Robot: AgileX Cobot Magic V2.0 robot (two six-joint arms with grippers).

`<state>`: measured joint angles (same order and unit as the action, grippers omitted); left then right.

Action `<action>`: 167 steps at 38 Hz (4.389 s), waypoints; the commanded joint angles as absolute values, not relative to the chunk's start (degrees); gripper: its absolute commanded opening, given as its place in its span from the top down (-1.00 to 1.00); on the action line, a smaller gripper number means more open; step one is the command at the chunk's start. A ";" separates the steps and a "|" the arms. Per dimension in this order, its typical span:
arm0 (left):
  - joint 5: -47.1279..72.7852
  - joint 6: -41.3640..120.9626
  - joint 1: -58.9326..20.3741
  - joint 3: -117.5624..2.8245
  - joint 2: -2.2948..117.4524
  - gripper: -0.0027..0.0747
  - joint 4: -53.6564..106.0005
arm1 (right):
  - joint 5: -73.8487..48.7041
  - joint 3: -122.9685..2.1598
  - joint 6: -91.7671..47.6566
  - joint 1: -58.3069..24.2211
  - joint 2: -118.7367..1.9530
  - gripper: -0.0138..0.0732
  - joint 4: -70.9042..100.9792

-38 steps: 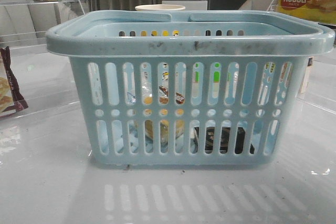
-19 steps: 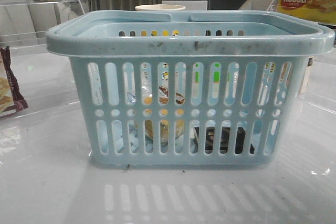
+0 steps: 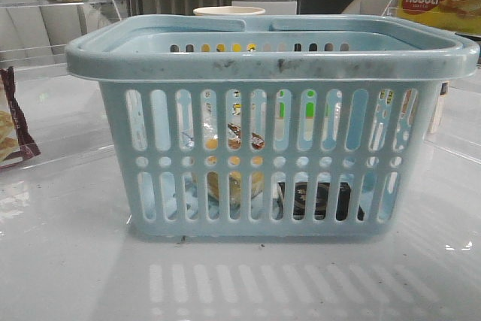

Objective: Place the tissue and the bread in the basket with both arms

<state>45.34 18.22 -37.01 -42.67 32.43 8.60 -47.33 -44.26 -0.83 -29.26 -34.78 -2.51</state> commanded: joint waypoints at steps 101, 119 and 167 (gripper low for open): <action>-5.28 0.78 -4.36 0.41 -1.39 0.70 0.00 | -43.44 -45.76 -1.47 -29.26 -34.85 0.56 -3.61; -5.28 0.78 -4.36 0.41 -1.39 0.70 0.00 | -43.44 -45.76 -1.47 -29.26 -34.85 0.56 -3.61; -5.28 0.78 -4.36 0.41 -1.28 0.70 0.00 | 2.46 1.71 -0.75 -1.31 1.64 0.56 -4.76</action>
<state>-0.31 0.69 -3.95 0.49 -0.33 -0.51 -1.95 1.67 -0.79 -1.87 0.57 -4.39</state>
